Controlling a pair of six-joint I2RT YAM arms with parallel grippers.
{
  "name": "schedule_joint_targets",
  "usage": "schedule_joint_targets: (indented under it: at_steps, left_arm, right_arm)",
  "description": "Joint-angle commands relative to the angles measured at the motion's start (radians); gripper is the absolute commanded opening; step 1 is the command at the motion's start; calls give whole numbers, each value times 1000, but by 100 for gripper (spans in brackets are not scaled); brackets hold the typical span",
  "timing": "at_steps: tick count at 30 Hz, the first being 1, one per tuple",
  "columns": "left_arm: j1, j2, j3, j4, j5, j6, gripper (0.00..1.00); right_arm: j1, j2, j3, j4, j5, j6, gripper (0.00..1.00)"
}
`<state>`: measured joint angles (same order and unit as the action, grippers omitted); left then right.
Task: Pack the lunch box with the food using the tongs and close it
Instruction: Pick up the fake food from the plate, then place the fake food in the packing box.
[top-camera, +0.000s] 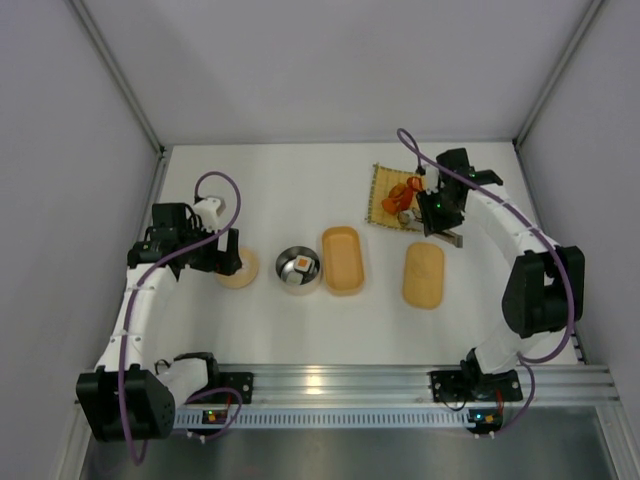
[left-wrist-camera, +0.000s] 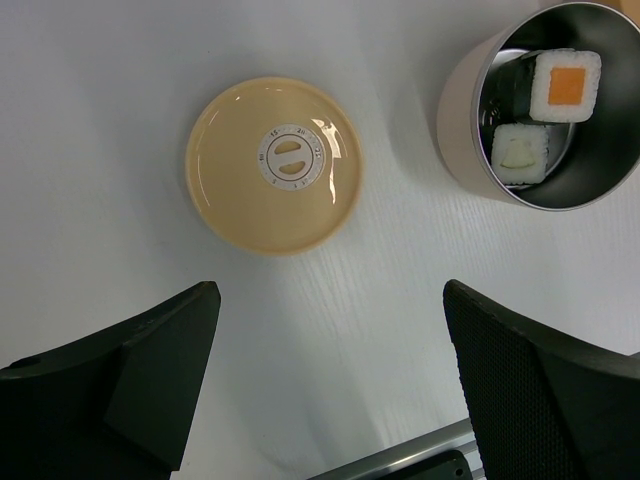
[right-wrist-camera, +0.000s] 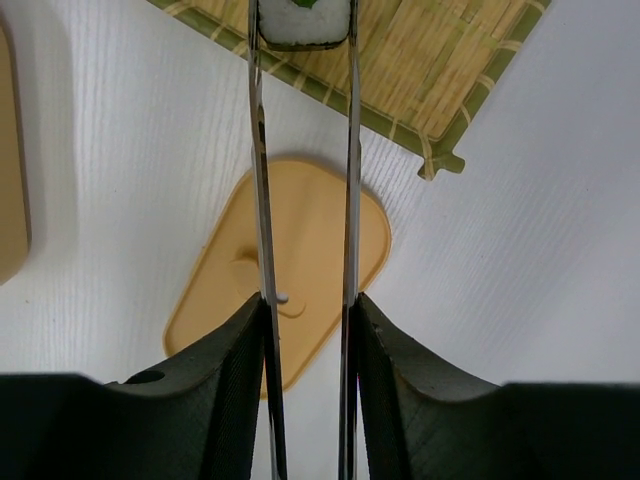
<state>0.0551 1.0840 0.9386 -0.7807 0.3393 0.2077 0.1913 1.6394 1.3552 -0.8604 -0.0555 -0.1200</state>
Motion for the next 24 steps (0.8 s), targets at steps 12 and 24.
schedule_joint_targets:
  at_steps: [12,24]
  left_arm:
    - [6,-15,2,11,17,4,98]
    - [6,-9,5,11,27,4,98]
  right_arm:
    - [245,-253,143,-97,-383,-130,26]
    - [548,-101,208,-81,-294,-170,27]
